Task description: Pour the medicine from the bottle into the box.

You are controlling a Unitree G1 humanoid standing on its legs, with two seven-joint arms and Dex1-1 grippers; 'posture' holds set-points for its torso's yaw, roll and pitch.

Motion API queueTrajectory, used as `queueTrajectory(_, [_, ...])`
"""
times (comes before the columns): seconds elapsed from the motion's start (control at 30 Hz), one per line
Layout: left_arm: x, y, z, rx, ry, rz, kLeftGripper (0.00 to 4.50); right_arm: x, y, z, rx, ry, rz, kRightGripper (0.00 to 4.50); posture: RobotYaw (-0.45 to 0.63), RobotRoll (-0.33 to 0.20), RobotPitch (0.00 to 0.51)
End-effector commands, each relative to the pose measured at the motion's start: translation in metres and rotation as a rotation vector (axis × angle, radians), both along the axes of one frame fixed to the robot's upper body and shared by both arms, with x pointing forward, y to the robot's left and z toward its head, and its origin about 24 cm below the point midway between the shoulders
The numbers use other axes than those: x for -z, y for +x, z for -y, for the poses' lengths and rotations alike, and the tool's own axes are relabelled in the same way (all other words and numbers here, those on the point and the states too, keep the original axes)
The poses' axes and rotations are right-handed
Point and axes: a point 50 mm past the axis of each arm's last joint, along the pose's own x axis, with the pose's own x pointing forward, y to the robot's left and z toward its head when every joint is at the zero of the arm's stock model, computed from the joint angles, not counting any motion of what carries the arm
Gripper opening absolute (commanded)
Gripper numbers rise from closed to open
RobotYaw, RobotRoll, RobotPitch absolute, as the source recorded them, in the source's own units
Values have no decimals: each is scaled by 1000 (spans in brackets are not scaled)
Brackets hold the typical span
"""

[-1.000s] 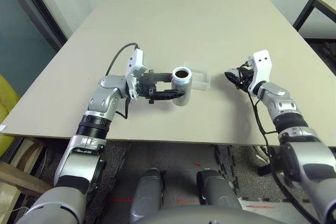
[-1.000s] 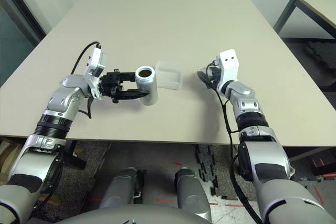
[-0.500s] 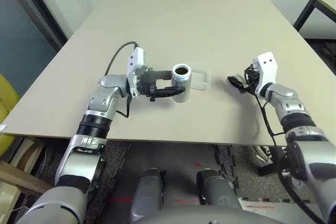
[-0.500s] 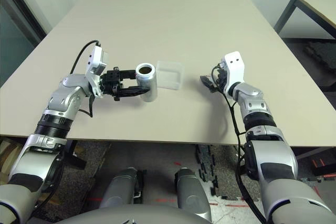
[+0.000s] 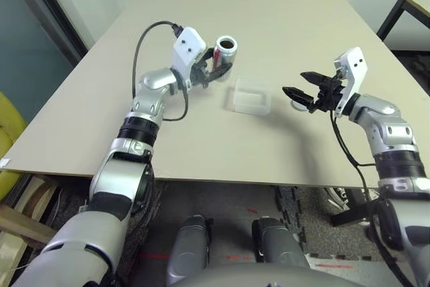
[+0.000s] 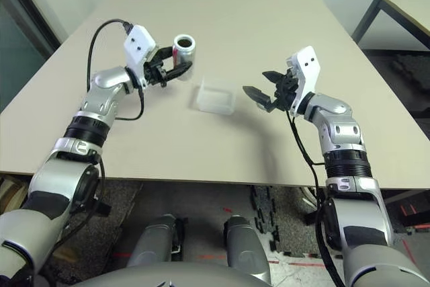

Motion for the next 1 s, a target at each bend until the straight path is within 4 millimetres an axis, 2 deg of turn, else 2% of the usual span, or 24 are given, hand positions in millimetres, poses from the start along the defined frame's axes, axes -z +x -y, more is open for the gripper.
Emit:
queueTrajectory(0.03, [5,6,11,5,297,79,2448,1,-3,0,-5,-1,-7,4500,-72,0,35])
queueTrajectory(0.17, [3,11,20,22,548,172,2448,2,-1,4,18,5,-6,4500,-77,0,35])
queueTrajectory(0.3, [-21,17,36,57,770,340,2448,3,-3,7,26,8,-5,4500,-79,0,34])
queueTrajectory(0.43, [-40,19,58,141,1074,529,2448,4,-4,11,41,18,-5,4500,-90,0,31])
queueTrajectory(0.53, [-35,17,66,187,1215,572,2448,4,-5,11,53,26,1,4500,-135,0,29])
queueTrajectory(0.63, [-20,14,72,258,1376,606,2448,5,-9,12,71,45,13,4500,-179,0,32])
queueTrajectory(0.73, [-18,13,78,281,1446,656,2448,7,-15,14,94,77,14,4500,-213,0,32])
queueTrajectory(0.83, [-25,14,83,247,1453,667,2448,7,-23,15,113,98,23,4500,-239,0,27])
queueTrajectory(1.0, [-23,15,79,236,1481,628,2448,7,-28,17,125,96,22,4500,-248,0,23])
